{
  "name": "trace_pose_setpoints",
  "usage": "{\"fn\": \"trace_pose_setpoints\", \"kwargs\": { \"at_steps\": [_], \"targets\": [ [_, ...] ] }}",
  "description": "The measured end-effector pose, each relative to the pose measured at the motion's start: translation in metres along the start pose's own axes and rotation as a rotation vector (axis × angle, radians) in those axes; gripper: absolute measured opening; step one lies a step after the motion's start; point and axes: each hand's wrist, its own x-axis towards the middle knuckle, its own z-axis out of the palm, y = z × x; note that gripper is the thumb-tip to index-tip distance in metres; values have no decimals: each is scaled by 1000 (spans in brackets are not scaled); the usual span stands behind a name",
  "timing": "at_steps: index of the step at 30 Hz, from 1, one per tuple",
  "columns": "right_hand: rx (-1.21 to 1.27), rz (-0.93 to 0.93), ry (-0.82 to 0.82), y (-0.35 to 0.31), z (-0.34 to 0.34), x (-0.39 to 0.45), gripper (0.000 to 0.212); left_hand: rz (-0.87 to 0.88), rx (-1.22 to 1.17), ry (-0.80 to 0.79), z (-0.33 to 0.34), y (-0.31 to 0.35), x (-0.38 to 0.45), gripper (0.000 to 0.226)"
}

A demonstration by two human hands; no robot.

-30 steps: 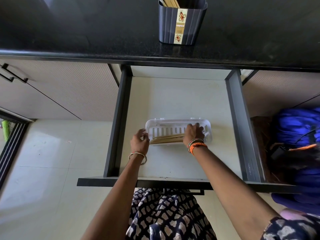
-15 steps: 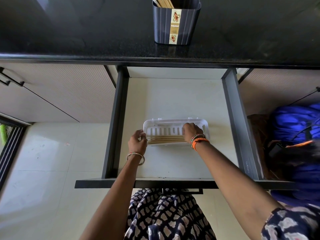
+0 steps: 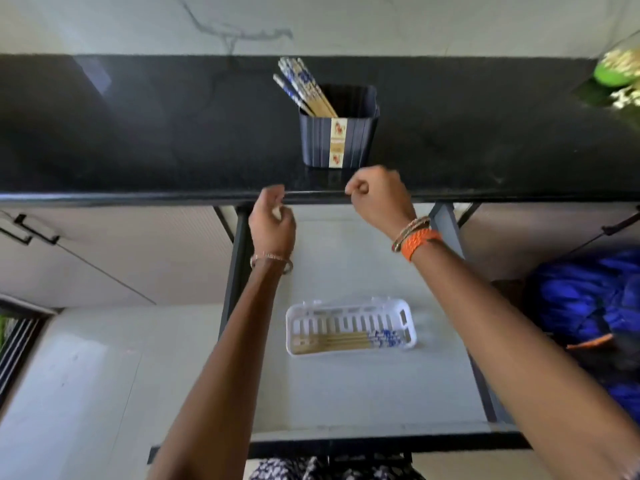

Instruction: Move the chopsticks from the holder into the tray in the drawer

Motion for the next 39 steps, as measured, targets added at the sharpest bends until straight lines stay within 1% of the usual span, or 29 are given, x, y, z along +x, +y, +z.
{"fn": "trace_pose_setpoints", "kwargs": {
  "at_steps": [2,4,5,7,9,12,14,15,18,20,21,23,25,28,31,34,36,39],
  "targets": [
    [99,-60,82,-14,-23,41,22,107,-8,19,10,36,39,36],
    [163,-48,124,-20,-33,82,22,157,5,-9,21,61,70,36],
    [193,-33,130,-23,-33,104,21,179,37,-34,27,69,85,37],
    [241,-13,113,-27,-27,145,23,252,183,-84,39,73,110,38],
    [208,25,47,-30,-14,177,25,309,351,-150,46,68,125,37],
    [-6,112,-157,-28,13,216,20,367,522,-199,56,52,143,27],
    [-86,144,-262,-22,27,226,11,423,588,-181,57,42,145,21],
    [-59,146,-285,-18,32,231,12,436,588,-163,57,39,145,21],
    [46,151,-261,-9,41,234,19,436,559,-115,55,32,141,19],
    [94,151,-281,-6,43,233,20,440,551,-105,53,31,139,19],
    [108,149,-302,-6,43,232,20,442,553,-100,53,31,138,20],
    [108,143,-330,-5,44,230,12,447,558,-76,53,31,136,19],
    [115,123,-316,-7,44,226,11,445,570,-50,52,31,132,19],
    [238,104,-186,-13,40,220,18,423,582,-38,50,34,127,18],
    [501,122,8,-21,23,216,17,409,600,-60,49,43,125,18],
    [746,113,216,-32,-5,205,18,427,557,-65,45,52,121,23],
    [944,137,359,-38,-26,196,17,457,487,-43,41,57,112,25],
    [1358,286,544,-42,-56,171,15,412,356,-22,31,57,86,28]
  ]
}}
